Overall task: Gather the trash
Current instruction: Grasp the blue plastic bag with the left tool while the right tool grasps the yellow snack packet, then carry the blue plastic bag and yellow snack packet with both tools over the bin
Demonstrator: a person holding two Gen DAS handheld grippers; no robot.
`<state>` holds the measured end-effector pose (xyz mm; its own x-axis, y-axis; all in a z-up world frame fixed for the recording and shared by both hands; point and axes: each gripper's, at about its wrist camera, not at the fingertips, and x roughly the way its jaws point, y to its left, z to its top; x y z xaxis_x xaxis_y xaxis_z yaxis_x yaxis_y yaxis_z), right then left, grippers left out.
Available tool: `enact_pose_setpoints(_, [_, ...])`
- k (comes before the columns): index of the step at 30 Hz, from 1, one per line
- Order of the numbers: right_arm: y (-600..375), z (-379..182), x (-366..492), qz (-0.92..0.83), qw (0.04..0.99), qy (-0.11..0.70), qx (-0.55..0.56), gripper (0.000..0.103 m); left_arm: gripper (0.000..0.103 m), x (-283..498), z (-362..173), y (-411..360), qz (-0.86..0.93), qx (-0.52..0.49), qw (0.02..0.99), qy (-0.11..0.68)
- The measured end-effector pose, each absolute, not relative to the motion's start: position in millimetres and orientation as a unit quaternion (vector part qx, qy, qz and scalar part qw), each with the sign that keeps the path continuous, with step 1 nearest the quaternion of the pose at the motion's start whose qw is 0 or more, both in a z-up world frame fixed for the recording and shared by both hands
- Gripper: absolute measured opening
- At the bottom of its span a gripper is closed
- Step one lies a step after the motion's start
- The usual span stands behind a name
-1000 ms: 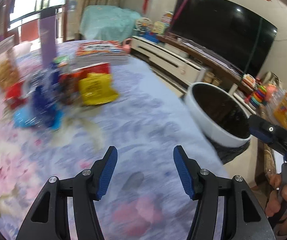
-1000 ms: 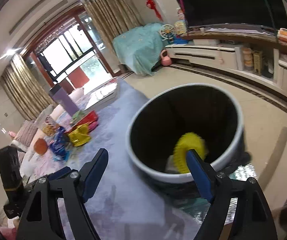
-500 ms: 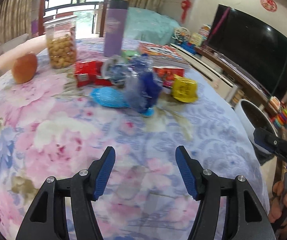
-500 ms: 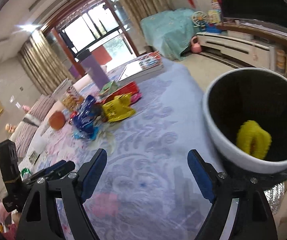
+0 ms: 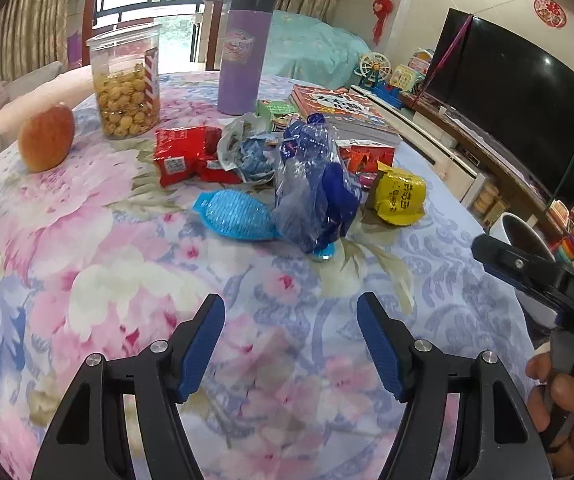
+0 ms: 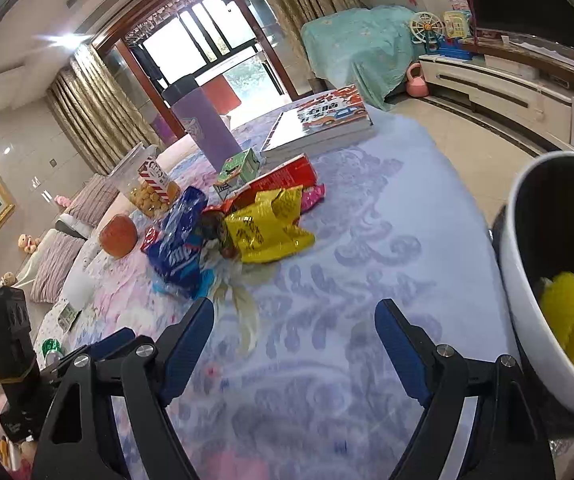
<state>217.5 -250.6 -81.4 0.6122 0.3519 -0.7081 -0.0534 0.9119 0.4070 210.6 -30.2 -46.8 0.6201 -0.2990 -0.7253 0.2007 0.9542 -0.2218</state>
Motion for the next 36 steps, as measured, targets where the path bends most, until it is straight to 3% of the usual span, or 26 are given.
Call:
enact_pose_setpoints(13, [-245,-92,279,0.138,0.870,0.431,0.195,0.082,0.076,270,-46,-43,-0.136,-0.045,0.912,0.385])
enact_pose_setpoints(15, [-242,-97,287,0.144,0.866,0.435,0.199,0.076,0.076,276,-48,-45,-0.139,-0.042,0.914,0.379])
enact_pose_setpoints(17, [-241,-102,293,0.148,0.862,0.440,0.203,0.067,0.067,281,-51,-48,-0.144,-0.037,0.915,0.376])
enact_pose_setpoints(19, [-240,-110,299,0.149,0.856,0.449,0.210,0.043,0.045,285,-55,-51,-0.157,-0.032,0.911,0.380])
enact_pose_setpoints(20, [-241,-113,300,0.148,0.853,0.452,0.214,0.037,0.041,286,-56,-52,-0.160,-0.031,0.910,0.382])
enact_pose_setpoints(24, [-246,-117,296,0.154,0.848,0.450,0.232,0.033,0.021,289,-58,-50,-0.170,-0.029,0.910,0.376])
enact_pose_setpoints(36, [-252,-90,257,0.162,0.862,0.429,0.216,0.032,0.015,250,-49,-42,-0.192,-0.041,0.910,0.366])
